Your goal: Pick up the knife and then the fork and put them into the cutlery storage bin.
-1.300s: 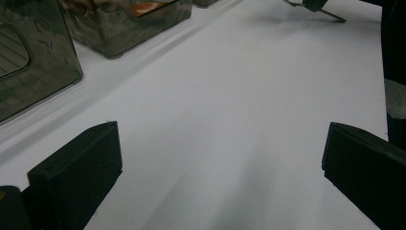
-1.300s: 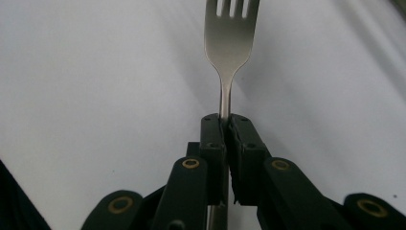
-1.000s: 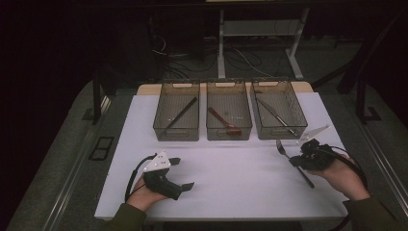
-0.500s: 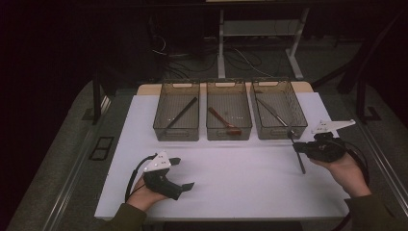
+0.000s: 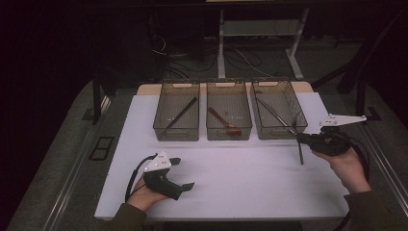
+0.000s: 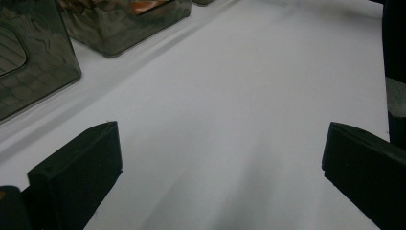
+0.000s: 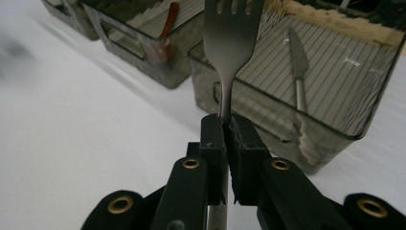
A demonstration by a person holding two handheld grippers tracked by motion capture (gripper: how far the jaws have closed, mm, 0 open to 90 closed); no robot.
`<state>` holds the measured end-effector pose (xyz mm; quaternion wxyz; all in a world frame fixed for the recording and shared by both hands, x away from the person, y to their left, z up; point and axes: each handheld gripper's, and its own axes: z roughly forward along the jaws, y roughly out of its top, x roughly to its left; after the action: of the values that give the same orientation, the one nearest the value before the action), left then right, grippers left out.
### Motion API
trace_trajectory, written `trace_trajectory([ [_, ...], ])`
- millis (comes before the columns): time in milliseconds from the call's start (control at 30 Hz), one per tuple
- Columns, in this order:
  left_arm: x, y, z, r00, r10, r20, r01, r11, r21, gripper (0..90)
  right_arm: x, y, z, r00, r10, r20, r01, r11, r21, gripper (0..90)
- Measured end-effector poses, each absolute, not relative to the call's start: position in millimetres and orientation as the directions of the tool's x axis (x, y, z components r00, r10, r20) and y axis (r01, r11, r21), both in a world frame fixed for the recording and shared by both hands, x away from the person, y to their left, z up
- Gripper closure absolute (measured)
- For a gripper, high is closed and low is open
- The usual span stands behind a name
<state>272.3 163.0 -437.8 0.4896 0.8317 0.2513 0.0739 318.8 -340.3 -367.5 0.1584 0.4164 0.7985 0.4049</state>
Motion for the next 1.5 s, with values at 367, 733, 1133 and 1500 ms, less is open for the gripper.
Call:
trace_trajectory([
  [367,273,162,-438,0.864,0.490,-0.120,0.344,-0.398,0.850,0.0,330,-342,-352,-0.587,0.806,0.079,0.506,0.288,0.813,83.5],
  [733,273,162,-439,0.862,0.491,-0.129,0.351,-0.393,0.850,0.0,345,-348,-333,-0.555,0.828,0.078,0.470,0.235,0.851,83.5],
  [1133,273,162,-439,0.861,0.493,-0.129,0.351,-0.389,0.852,0.0,368,-351,-314,-0.525,0.847,0.077,0.446,0.197,0.873,83.5],
  [1500,273,162,-439,0.862,0.490,-0.129,0.350,-0.390,0.852,0.0,404,-344,-309,-0.486,0.873,0.029,0.448,0.221,0.867,83.5],
])
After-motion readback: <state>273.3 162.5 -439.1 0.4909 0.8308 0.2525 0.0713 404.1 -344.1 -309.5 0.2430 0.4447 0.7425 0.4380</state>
